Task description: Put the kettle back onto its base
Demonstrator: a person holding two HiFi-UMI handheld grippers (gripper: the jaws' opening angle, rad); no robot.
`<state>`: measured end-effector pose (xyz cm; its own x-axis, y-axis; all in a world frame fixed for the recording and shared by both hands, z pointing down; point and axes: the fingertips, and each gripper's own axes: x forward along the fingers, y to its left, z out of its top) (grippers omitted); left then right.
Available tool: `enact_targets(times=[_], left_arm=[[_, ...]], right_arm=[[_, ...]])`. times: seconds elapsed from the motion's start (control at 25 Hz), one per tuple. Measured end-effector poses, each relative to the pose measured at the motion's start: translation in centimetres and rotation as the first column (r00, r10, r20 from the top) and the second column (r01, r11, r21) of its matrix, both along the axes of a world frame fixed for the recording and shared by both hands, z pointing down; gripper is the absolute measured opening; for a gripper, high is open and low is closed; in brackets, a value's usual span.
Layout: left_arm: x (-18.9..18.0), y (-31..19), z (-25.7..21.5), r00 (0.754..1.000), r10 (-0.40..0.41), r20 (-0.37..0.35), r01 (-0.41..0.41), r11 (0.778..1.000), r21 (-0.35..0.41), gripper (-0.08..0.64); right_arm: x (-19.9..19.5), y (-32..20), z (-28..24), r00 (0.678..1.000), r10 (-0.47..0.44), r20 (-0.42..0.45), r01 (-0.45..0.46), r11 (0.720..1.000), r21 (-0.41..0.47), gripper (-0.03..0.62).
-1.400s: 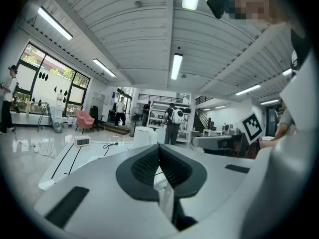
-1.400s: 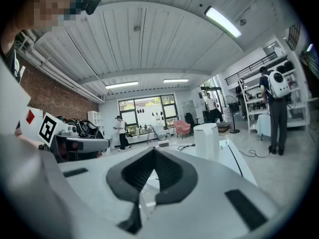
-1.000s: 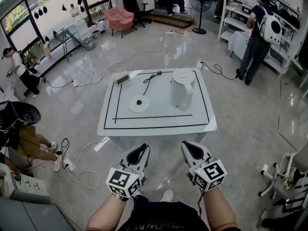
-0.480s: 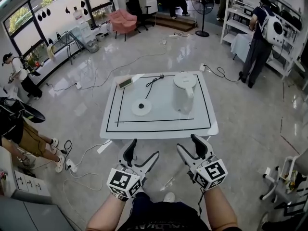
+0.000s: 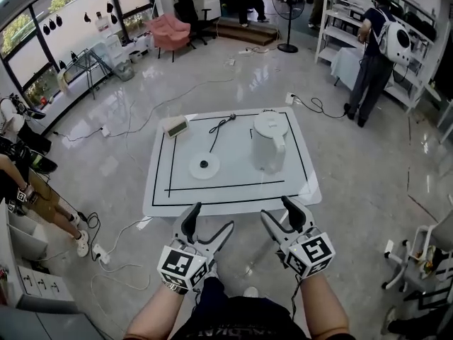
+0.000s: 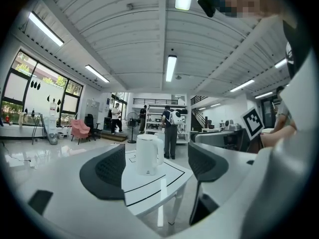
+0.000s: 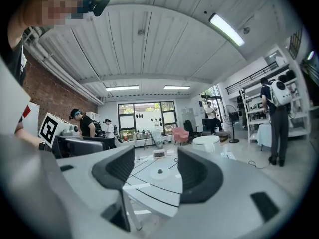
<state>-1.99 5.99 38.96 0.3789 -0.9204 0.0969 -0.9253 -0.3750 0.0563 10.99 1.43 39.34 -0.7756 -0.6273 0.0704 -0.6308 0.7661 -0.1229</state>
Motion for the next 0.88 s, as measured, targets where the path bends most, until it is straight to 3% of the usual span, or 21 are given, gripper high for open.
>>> enact_targets(times=[0.52,0.88], left_arm=[[-6.8,-9.3,-0.4,0.991,0.133,-0.03,-0.133,0.991,0.008,0.38],[-10.3,-13.2,-0.1,0.973,0.223,-0.061,-0.223,0.975,0.007,0.38]], right_arm=[[-5.6,-8.2,-1.1,0.986,0.161,-0.034,-0.161,0.987,0.004,0.255],[-8.7,-10.9,-1.3,0.963,0.261,-0.065,-0.261,0.965,0.006,0.255]])
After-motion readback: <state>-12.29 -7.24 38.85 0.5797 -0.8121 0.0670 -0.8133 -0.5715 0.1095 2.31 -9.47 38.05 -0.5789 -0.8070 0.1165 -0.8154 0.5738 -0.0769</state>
